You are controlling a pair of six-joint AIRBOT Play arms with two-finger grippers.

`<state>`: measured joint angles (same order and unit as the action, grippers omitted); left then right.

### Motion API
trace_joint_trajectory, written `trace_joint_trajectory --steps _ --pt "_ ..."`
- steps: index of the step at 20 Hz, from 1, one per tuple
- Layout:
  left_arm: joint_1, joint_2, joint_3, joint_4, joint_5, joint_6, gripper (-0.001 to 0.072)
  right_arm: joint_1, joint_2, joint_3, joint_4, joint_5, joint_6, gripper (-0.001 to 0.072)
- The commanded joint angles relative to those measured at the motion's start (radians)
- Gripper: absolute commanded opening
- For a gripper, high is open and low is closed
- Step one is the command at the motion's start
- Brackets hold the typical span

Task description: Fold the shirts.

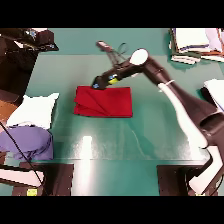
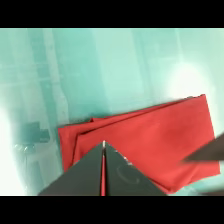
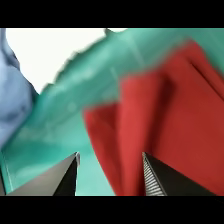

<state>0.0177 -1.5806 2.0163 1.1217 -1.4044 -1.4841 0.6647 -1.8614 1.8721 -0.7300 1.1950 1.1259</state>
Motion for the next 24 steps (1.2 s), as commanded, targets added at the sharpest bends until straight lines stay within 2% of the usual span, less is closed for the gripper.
trace_joint_trajectory --steps 1,4,5,6,7,8,10,12,13,16,19,20,22,23,24 --pt "-0.007 0.002 -0.002 -0.001 -0.024 0.0 0.0025 -0.176 0.126 -0.231 -0.026 0.104 0.059 0.0454" --pt "-0.04 0.0 -0.039 -0.003 -0.016 0.0 0.0026 -0.317 0.227 -0.482 -0.019 0.082 0.063 0.0457" --pt "-0.051 0.0 -0.069 -0.003 -0.008 0.002 0.0028 -0.351 0.245 -0.547 -0.018 0.088 0.063 0.0516" --pt "-0.064 0.0 -0.111 -0.003 0.009 0.019 0.017 -0.377 0.252 -0.592 -0.012 0.103 0.063 0.0606" --pt "-0.073 0.0 -0.159 -0.003 0.025 0.027 0.0494 -0.399 0.253 -0.629 0.018 0.121 0.063 0.0607" --pt "-0.079 0.0 -0.219 -0.003 0.05 0.027 0.0653 -0.414 0.253 -0.658 0.057 0.129 0.063 0.0606" --pt "-0.078 0.0 -0.352 -0.003 0.116 0.026 0.0646 -0.429 0.253 -0.7 0.142 0.128 0.061 0.0594" --pt "-0.077 -0.002 -0.477 -0.004 0.192 0.027 0.0645 -0.425 0.253 -0.708 0.162 0.123 0.059 0.0592" --pt "-0.08 -0.007 -0.523 -0.015 0.221 0.042 0.0645 -0.418 0.253 -0.703 0.161 0.121 0.059 0.0561" --pt "-0.087 -0.066 -0.579 -0.084 0.221 0.098 0.0645 -0.399 0.253 -0.67 0.16 0.114 0.059 0.0554" --pt "-0.087 -0.093 -0.578 -0.118 0.269 0.101 0.0644 -0.397 0.253 -0.629 0.16 0.117 0.059 0.0554" --pt "-0.087 -0.093 -0.573 -0.128 0.275 0.101 0.0594 -0.397 0.253 -0.615 0.16 0.121 0.059 0.0555" --pt "-0.087 -0.092 -0.573 -0.134 0.259 0.106 0.0114 -0.397 0.253 -0.592 0.16 0.125 0.059 0.0555" --pt "-0.087 -0.092 -0.573 -0.134 0.241 0.109 0.0024 -0.397 0.253 -0.583 0.16 0.128 0.059 0.0555" --pt "-0.085 -0.086 -0.572 -0.129 0.205 0.119 0.0024 -0.397 0.253 -0.574 0.159 0.136 0.06 0.0554"
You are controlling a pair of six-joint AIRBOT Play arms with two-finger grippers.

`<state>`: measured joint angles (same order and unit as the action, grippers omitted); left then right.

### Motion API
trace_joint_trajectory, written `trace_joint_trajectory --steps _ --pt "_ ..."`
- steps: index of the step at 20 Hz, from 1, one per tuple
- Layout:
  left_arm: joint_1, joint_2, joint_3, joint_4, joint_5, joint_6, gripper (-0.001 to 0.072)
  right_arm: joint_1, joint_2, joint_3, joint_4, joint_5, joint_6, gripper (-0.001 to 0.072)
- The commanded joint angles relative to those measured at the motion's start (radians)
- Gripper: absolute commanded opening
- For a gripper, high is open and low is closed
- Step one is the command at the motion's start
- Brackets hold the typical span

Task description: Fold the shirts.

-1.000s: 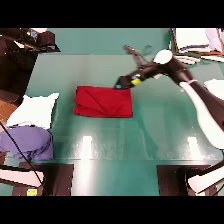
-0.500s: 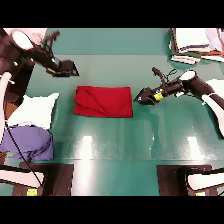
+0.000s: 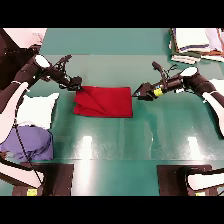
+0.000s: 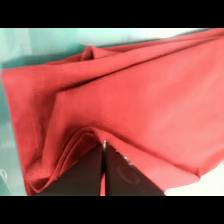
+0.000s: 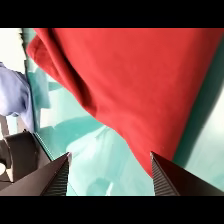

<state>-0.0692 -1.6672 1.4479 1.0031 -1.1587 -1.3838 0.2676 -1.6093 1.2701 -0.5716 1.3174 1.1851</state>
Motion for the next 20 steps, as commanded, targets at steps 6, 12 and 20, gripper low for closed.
trace_joint_trajectory --steps 6,12,20 --pt "0.002 0.204 -0.016 0.296 -0.372 0.03 0.0025 -0.022 0.003 0.065 -0.008 0.061 0.001 0.0552" --pt "0.002 0.269 -0.146 0.296 -0.426 0.019 0.072 -0.021 0.006 0.065 -0.114 0.073 0.048 0.0551" --pt "0.002 0.292 -0.089 -0.038 -0.132 0.096 0.0095 -0.018 0.037 -0.053 -0.261 -0.079 0.106 0.0602"
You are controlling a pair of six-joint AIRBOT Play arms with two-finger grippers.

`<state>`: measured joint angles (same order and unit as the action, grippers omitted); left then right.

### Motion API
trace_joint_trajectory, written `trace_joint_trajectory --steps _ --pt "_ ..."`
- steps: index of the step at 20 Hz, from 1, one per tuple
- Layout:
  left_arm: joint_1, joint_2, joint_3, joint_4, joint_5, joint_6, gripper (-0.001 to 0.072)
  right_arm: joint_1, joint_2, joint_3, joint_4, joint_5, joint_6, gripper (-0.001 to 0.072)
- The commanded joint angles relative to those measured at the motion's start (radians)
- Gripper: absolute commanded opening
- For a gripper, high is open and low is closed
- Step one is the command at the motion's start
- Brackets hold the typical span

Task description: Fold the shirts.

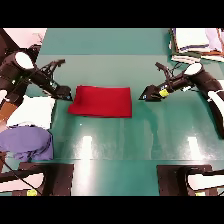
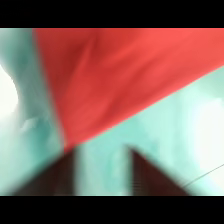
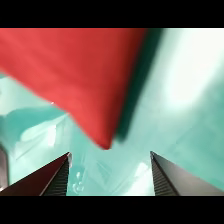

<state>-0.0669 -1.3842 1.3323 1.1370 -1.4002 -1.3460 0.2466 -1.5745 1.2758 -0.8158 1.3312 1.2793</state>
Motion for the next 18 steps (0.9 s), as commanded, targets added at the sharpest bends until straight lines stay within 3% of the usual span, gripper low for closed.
trace_joint_trajectory --steps 1,4,12,13,15,16,17,18 --pt "0.0 0.009 0.033 -0.224 0.142 0.085 0.0025 0.003 -0.012 -0.084 0.028 -0.128 0.006 0.0635" --pt "0.0 0.008 0.033 -0.323 0.203 0.091 0.0026 0.019 -0.094 -0.114 0.23 -0.177 -0.092 0.0635" --pt "0.0 0.007 0.033 -0.322 0.168 0.1 0.0026 0.232 -0.353 0.113 0.413 -0.199 -0.104 0.0614" --pt "0.0 0.007 0.033 -0.322 0.16 0.107 0.0026 0.248 -0.367 0.129 0.428 -0.203 -0.115 0.0531" --pt "0.0 0.007 0.033 -0.321 0.143 0.124 0.0025 0.272 -0.373 0.149 0.431 -0.228 -0.139 0.0239" --pt "0.0 0.007 0.033 -0.321 0.14 0.124 0.0025 0.279 -0.373 0.16 0.43 -0.235 -0.15 0.0141" --pt "0.0 0.007 0.033 -0.322 0.14 0.124 0.0025 0.279 -0.373 0.177 0.43 -0.236 -0.161 0.0072" --pt "0.0 0.007 0.033 -0.322 0.137 0.124 0.0025 0.279 -0.369 0.193 0.426 -0.233 -0.163 0.0048"
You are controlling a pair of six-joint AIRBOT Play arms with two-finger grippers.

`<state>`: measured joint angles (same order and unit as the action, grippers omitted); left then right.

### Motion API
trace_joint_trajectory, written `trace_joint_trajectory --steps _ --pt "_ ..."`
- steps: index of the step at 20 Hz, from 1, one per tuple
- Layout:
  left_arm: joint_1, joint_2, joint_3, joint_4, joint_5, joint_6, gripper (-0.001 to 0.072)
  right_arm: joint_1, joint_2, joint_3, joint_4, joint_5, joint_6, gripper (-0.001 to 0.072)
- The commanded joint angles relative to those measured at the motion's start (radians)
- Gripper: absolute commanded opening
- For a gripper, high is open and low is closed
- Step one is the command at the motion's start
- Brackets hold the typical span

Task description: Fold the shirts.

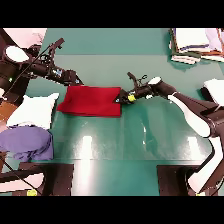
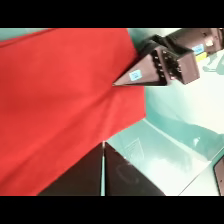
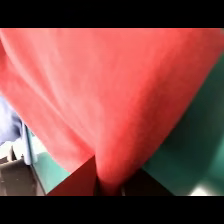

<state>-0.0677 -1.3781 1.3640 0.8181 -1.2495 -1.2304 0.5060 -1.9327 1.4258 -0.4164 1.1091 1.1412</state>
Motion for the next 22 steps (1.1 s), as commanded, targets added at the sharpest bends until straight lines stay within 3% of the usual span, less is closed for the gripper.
trace_joint_trajectory --steps 1,4,7,10,13,16,22 --pt "0.0 0.001 0.001 -0.003 -0.023 0.008 0.0025 0.016 0.002 0.056 0.019 -0.014 -0.024 0.0023" --pt "-0.012 0.001 0.001 0.0 -0.043 0.008 0.0025 -0.048 0.108 0.06 -0.002 -0.015 0.005 0.0023" --pt "-0.075 0.001 0.001 0.004 -0.025 0.008 0.0025 -0.161 0.259 0.06 -0.189 0.041 0.138 0.0023" --pt "-0.173 0.001 0.001 0.004 0.044 0.007 0.0025 -0.326 0.4 0.06 -0.374 0.154 0.202 0.0023" --pt "-0.274 0.0 0.001 0.004 0.102 -0.022 0.0025 -0.521 0.5 0.06 -0.486 0.208 0.204 0.0022" --pt "-0.363 0.0 0.001 0.003 0.188 -0.056 0.0025 -0.742 0.53 0.068 -0.501 0.184 0.158 0.0022" --pt "-0.459 0.0 0.001 0.003 0.288 -0.083 0.0026 -1.02 0.349 0.286 -0.433 0.132 0.078 0.0022"
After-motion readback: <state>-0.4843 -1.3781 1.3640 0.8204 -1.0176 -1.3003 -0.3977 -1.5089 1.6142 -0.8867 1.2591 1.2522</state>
